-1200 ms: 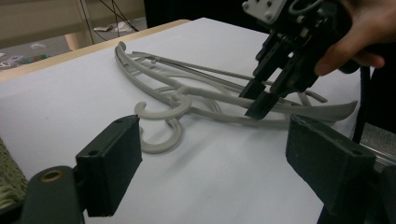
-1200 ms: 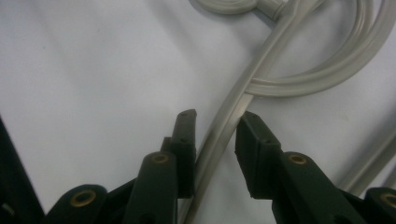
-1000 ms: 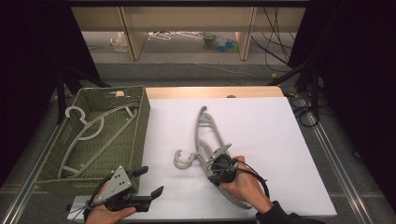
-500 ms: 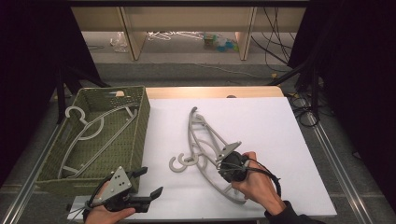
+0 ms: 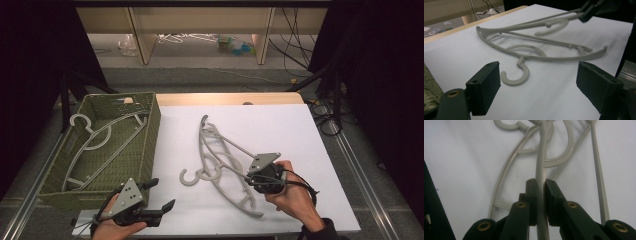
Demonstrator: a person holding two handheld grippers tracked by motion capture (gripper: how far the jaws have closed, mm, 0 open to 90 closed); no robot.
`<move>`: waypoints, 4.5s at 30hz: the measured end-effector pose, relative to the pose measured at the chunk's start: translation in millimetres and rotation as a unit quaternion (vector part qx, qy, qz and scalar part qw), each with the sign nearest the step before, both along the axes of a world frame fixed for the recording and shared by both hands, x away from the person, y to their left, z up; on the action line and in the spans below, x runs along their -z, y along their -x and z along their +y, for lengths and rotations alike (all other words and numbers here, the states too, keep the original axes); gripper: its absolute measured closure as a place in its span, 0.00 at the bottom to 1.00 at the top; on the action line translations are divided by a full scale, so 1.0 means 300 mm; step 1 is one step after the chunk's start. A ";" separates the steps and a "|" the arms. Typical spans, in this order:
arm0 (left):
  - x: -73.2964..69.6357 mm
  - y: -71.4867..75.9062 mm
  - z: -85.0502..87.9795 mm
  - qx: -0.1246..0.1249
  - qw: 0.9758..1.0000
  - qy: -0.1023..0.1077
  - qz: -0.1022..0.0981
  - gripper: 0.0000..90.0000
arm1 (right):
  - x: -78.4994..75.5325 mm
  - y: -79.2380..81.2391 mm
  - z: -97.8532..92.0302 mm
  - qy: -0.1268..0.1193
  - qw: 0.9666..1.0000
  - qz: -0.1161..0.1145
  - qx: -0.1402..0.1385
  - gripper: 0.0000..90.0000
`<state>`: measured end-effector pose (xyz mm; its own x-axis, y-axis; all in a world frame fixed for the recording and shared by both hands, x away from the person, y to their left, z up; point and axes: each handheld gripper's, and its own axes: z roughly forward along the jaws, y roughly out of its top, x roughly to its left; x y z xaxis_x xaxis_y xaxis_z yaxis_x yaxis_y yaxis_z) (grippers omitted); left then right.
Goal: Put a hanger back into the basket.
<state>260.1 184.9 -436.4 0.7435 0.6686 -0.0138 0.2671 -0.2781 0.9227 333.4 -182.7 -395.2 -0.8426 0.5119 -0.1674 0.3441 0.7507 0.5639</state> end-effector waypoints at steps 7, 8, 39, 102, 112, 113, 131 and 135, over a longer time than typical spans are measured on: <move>-0.001 -0.002 0.001 -0.004 1.000 -0.001 -0.001 0.22 | -0.032 0.022 0.005 -0.043 0.999 0.004 -0.028 0.91; -0.002 -0.006 0.001 -0.003 1.000 0.001 -0.004 0.22 | -0.032 0.025 0.006 -0.054 0.998 0.011 -0.034 0.91; 0.020 -0.206 -0.251 0.087 0.982 -0.149 -0.070 0.49 | -0.002 0.056 -0.032 -0.121 0.980 0.077 -0.137 0.91; -0.380 -0.306 -0.070 0.031 0.995 -0.035 0.084 0.88 | 0.048 0.055 -0.067 -0.160 0.987 -0.016 -0.012 0.40; -0.487 -0.308 0.098 -0.020 0.997 -0.048 0.062 0.88 | 0.067 0.048 -0.061 -0.154 0.988 -0.011 -0.011 0.39; -0.500 -0.316 0.147 -0.036 0.996 -0.055 0.059 0.88 | 0.069 0.049 -0.061 -0.152 0.988 -0.009 -0.012 0.39; -0.500 -0.374 0.518 -0.185 0.981 -0.014 0.056 0.88 | 0.087 0.038 -0.059 -0.152 0.988 0.003 -0.004 0.35; -0.472 -0.393 0.561 -0.197 0.978 -0.035 0.061 0.88 | 0.091 0.031 -0.060 -0.154 0.988 0.005 0.002 0.32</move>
<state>378.0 353.2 -294.9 0.4242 0.9051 -0.0300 0.4727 -0.1931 0.8598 324.1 -200.8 -422.4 -0.8415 0.5402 0.0047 0.3527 0.5428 0.7622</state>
